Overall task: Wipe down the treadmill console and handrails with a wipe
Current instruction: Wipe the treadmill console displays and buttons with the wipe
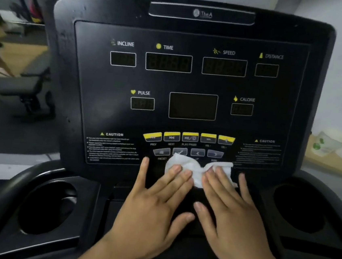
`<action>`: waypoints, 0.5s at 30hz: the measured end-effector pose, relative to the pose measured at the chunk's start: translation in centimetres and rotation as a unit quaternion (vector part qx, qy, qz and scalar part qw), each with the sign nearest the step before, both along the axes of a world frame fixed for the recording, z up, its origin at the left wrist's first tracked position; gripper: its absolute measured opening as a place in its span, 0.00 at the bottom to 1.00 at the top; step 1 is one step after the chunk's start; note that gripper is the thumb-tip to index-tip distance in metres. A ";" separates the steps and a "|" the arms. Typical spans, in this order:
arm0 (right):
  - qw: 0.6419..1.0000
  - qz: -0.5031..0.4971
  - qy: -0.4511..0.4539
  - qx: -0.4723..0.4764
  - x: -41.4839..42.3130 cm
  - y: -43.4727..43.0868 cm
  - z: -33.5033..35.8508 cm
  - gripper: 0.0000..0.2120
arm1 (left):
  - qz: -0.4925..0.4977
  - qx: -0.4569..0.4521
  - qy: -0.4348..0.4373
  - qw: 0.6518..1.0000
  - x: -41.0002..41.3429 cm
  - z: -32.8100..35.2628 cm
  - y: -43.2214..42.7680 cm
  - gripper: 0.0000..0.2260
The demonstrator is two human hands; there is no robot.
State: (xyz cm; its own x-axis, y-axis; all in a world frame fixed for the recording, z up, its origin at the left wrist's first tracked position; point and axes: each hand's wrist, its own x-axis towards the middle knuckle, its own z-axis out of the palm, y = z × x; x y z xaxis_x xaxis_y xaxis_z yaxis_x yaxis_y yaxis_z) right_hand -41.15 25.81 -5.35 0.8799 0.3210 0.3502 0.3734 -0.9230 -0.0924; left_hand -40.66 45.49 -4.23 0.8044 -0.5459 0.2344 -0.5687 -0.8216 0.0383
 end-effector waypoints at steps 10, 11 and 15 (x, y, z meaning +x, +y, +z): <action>0.998 0.055 -0.003 -0.036 0.5 5.6 0.7 0.28 | 0.069 -0.013 -0.035 0.997 -1.0 -0.5 5.3 0.26; 0.997 0.063 -0.003 -0.041 0.5 6.0 0.8 0.27 | 0.073 -0.009 -0.036 0.997 -1.1 -0.5 5.7 0.26; 0.997 0.058 -0.027 -0.047 3.0 8.2 3.0 0.28 | 0.129 -0.009 -0.071 0.989 0.3 1.4 7.6 0.26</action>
State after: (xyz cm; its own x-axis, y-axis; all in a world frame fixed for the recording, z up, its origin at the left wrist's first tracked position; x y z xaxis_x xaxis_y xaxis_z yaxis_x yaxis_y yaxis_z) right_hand -38.11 33.99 -2.31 0.8160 0.4532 0.3588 0.4802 -0.8770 0.0156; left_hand -40.39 53.11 -2.88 0.8747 -0.3221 0.3622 -0.3418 -0.9397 -0.0103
